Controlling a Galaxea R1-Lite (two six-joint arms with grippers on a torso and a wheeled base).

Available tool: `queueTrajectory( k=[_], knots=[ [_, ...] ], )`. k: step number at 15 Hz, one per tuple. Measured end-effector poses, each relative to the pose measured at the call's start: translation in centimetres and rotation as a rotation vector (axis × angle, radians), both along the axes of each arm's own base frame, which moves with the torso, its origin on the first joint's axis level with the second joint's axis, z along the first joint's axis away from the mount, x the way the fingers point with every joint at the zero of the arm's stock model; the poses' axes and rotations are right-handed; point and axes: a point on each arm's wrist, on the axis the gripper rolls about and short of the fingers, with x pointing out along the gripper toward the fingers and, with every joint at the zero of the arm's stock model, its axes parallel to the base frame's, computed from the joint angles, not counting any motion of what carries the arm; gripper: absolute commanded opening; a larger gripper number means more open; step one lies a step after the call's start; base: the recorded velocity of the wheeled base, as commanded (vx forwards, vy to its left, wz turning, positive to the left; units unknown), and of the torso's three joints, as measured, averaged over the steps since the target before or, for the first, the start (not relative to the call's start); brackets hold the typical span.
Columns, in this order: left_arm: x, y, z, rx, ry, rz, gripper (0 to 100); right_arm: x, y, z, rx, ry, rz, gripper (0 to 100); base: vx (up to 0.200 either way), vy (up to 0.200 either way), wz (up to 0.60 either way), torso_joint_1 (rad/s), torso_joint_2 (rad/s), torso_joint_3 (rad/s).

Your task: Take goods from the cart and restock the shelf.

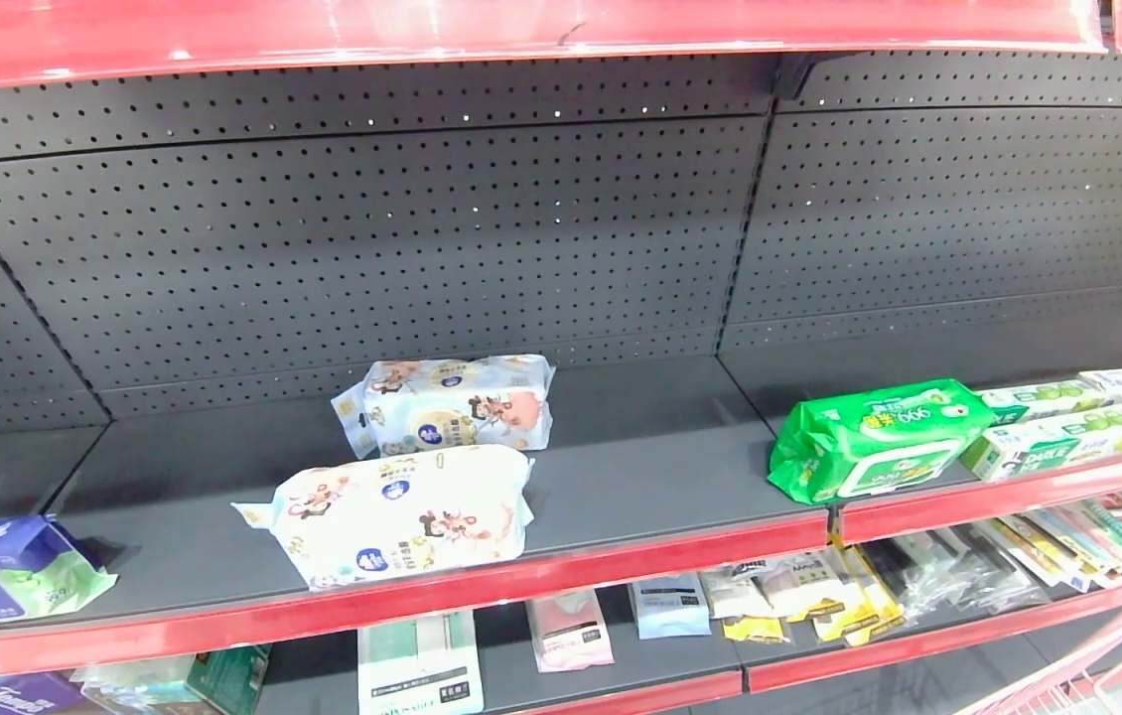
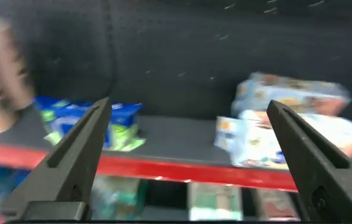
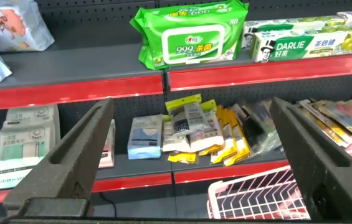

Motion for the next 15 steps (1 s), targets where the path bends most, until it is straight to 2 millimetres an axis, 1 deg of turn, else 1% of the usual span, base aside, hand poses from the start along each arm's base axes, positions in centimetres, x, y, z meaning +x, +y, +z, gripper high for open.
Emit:
queueTrajectory(
  k=[2,4,6,9,12,13,15],
  knots=[
    [3.7,0.8,0.8,-0.022,0.181,0.045,100,0.0,0.0,0.0,0.0,0.0,0.0,100,0.0,0.0,0.0,0.0,0.0,0.0],
    [7.8,1.5,0.8,-0.047,0.349,0.037,100,0.0,0.0,0.0,0.0,0.0,0.0,100,0.0,0.0,0.0,0.0,0.0,0.0],
    [11.2,2.0,0.4,-0.066,0.471,0.02,100,0.0,0.0,0.0,0.0,0.0,0.0,100,0.0,0.0,0.0,0.0,0.0,0.0],
    [15.5,2.6,-1.3,-0.089,0.627,0.001,100,0.0,0.0,0.0,0.0,0.0,0.0,100,0.0,0.0,0.0,0.0,0.0,0.0],
    [18.6,2.7,-3.0,-0.092,0.696,-0.022,100,0.0,0.0,0.0,0.0,0.0,0.0,100,0.0,0.0,0.0,0.0,0.0,0.0],
    [19.3,2.6,-3.6,-0.092,0.721,-0.036,100,0.0,0.0,0.0,0.0,0.0,0.0,100,0.0,0.0,0.0,0.0,0.0,0.0],
    [20.0,2.1,-4.3,-0.099,0.759,-0.089,100,0.0,0.0,0.0,0.0,0.0,0.0,100,0.0,0.0,0.0,0.0,0.0,0.0]
  ],
)
